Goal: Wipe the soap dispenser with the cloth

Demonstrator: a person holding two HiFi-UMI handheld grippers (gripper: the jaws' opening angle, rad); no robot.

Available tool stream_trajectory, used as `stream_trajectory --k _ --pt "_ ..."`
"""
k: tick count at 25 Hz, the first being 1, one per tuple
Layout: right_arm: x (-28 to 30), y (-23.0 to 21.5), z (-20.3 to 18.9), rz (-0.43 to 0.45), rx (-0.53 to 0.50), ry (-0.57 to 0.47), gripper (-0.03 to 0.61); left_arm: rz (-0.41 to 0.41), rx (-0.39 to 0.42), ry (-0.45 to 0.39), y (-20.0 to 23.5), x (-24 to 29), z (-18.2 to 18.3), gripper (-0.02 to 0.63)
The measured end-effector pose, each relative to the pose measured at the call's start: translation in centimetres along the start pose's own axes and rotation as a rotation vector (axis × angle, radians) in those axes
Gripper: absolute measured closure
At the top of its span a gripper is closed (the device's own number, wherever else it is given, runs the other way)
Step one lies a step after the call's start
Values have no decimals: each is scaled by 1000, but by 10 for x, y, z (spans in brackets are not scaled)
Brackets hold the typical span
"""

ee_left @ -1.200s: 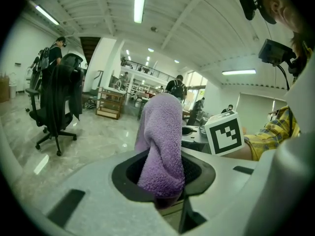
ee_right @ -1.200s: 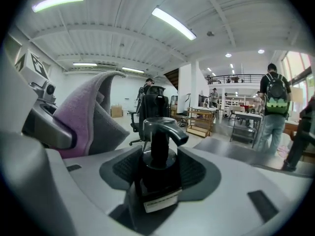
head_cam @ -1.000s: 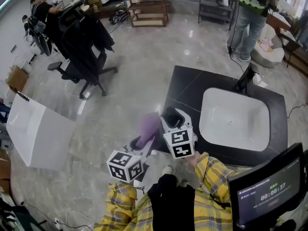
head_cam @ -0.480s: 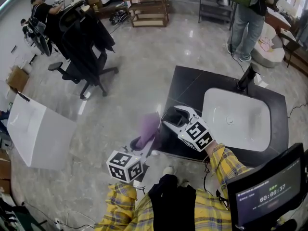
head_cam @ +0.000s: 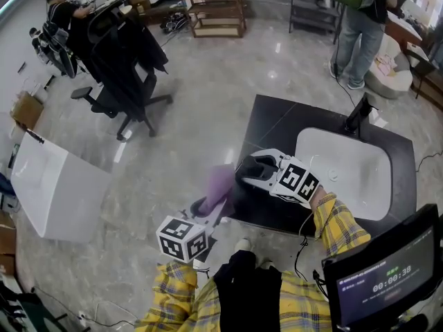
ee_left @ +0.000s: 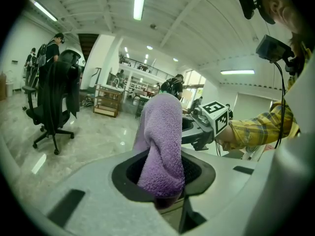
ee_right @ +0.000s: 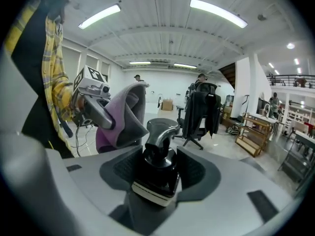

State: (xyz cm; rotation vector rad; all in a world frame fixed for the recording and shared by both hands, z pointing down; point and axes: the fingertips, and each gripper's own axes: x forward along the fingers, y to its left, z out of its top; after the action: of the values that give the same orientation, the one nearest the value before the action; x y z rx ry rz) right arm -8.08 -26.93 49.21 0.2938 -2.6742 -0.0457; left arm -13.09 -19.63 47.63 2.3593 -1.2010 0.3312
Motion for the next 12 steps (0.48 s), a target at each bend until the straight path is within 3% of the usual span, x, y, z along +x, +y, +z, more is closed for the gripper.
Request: stream_trajectory --k 4,12 --pt "0 0 1 -20 35 -7 379 3 0 0 1 0 0 527" --pt "3 -8 1 -264 147 -51 388 5 -1 -1 6 4 1 527"
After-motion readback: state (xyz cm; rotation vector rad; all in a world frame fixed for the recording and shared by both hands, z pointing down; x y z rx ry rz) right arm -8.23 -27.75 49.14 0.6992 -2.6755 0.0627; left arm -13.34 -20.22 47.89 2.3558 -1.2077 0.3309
